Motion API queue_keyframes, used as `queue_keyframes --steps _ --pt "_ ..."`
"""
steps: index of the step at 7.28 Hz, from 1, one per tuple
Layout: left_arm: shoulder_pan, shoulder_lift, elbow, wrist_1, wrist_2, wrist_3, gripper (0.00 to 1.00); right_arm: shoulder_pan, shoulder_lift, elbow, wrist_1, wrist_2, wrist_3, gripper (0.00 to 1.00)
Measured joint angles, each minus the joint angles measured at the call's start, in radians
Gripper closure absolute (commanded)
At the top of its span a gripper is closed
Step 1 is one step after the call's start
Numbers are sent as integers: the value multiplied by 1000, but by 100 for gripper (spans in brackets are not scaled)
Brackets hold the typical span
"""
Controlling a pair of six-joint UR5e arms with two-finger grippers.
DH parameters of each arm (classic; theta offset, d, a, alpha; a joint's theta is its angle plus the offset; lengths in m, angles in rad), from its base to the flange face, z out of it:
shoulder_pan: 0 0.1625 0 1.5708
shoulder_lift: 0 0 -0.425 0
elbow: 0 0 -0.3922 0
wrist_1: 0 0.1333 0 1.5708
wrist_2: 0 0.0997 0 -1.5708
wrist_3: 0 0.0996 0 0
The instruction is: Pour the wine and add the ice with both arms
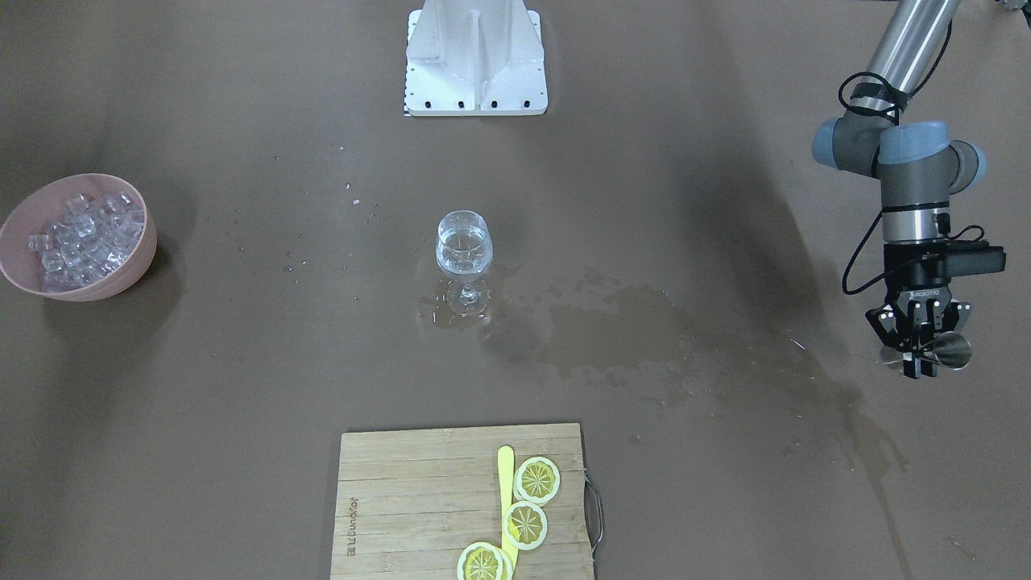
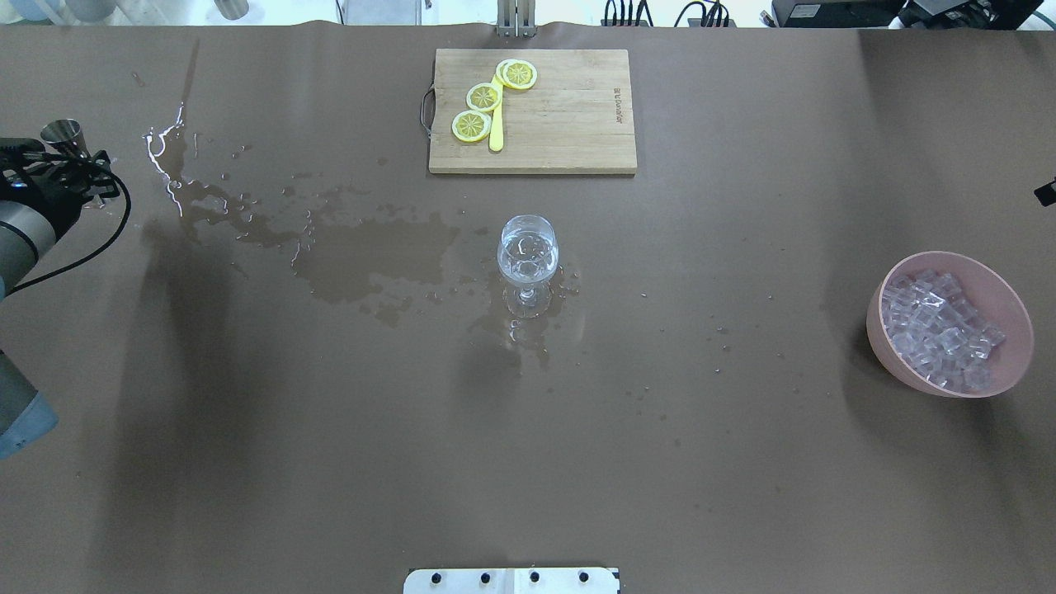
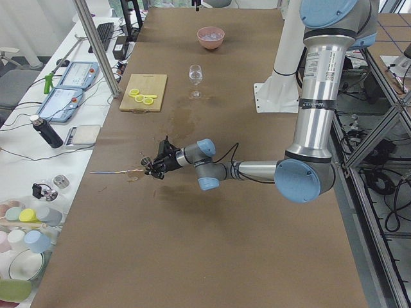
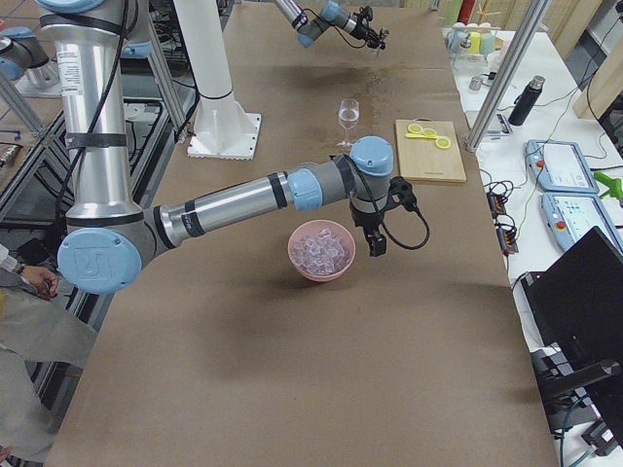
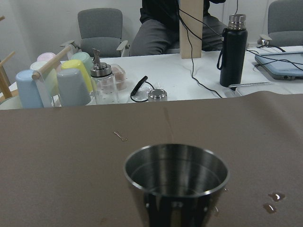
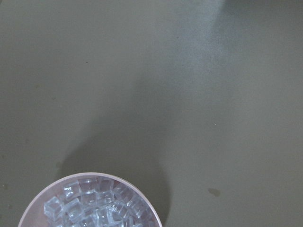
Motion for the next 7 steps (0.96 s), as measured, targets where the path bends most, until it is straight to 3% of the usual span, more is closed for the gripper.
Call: queue_keyframes --steps 5,7 --pt "-5 -76 121 -1 26 -18 100 -25 4 4 0 1 1 0" --pt "-4 -82 131 -1 22 -30 93 -28 0 10 0 1 1 0"
